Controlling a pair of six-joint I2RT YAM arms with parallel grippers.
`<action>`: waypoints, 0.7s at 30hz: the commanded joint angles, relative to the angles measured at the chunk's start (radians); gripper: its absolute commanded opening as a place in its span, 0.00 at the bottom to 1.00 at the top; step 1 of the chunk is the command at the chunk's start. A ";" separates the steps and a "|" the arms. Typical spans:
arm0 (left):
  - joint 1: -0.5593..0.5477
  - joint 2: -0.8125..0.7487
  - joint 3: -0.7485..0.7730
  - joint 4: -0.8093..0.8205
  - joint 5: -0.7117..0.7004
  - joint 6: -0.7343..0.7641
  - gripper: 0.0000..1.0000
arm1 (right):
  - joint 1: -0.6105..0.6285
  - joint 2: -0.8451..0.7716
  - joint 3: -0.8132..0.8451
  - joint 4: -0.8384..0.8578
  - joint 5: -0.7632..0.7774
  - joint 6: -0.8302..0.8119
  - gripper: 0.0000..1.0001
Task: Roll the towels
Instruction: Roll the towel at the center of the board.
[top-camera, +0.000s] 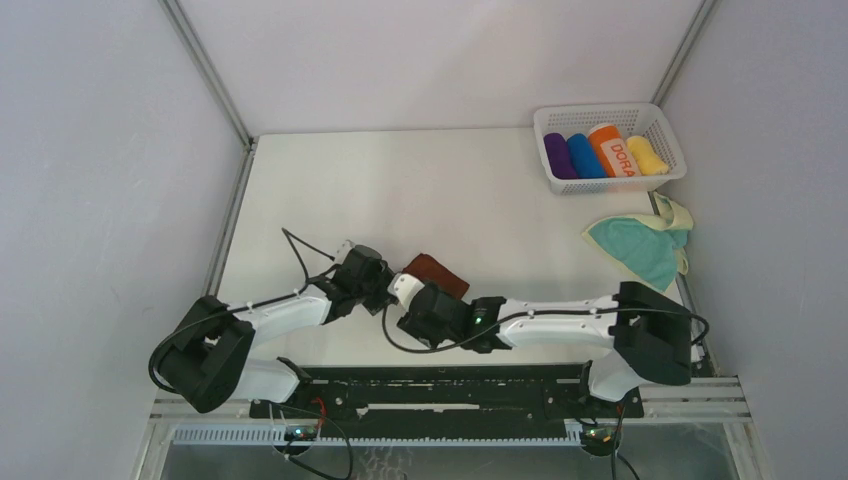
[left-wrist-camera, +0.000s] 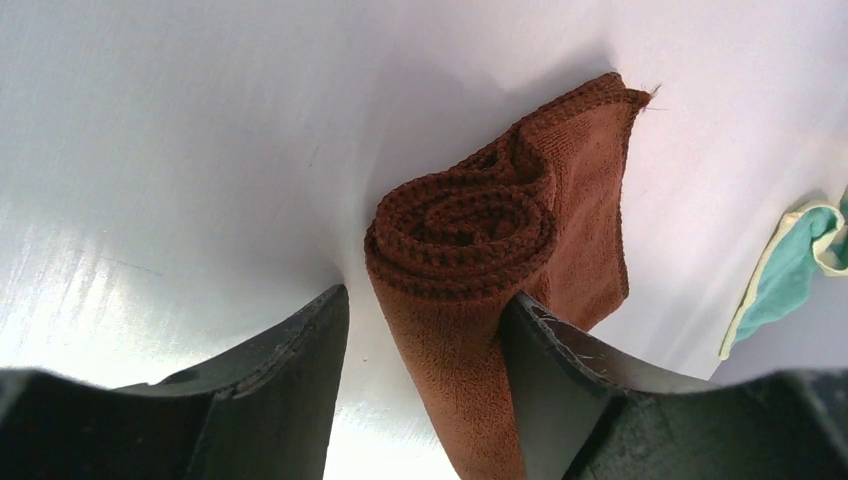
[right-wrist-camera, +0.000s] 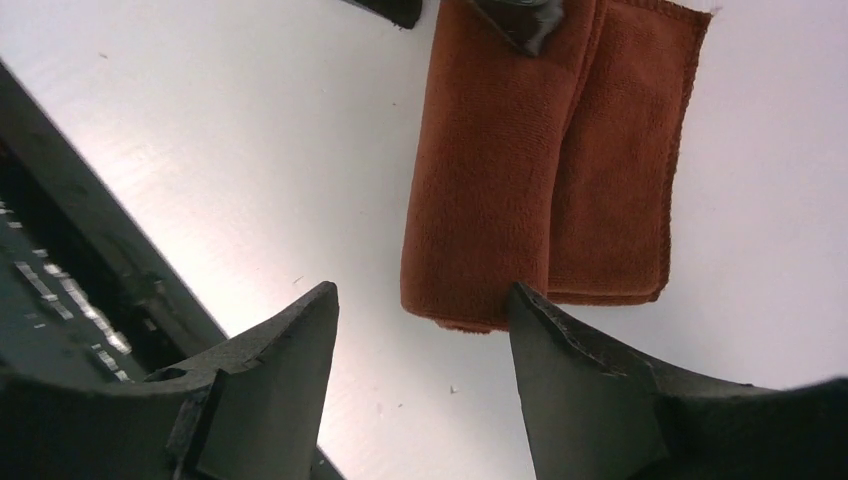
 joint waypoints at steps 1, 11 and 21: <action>-0.004 0.034 0.002 -0.130 -0.028 0.026 0.63 | 0.041 0.094 0.061 0.030 0.180 -0.113 0.62; -0.003 0.024 0.015 -0.166 -0.053 0.034 0.65 | 0.072 0.295 0.100 -0.025 0.256 -0.109 0.53; 0.012 -0.167 -0.018 -0.280 -0.129 0.041 0.77 | -0.024 0.211 0.125 -0.024 -0.288 0.000 0.24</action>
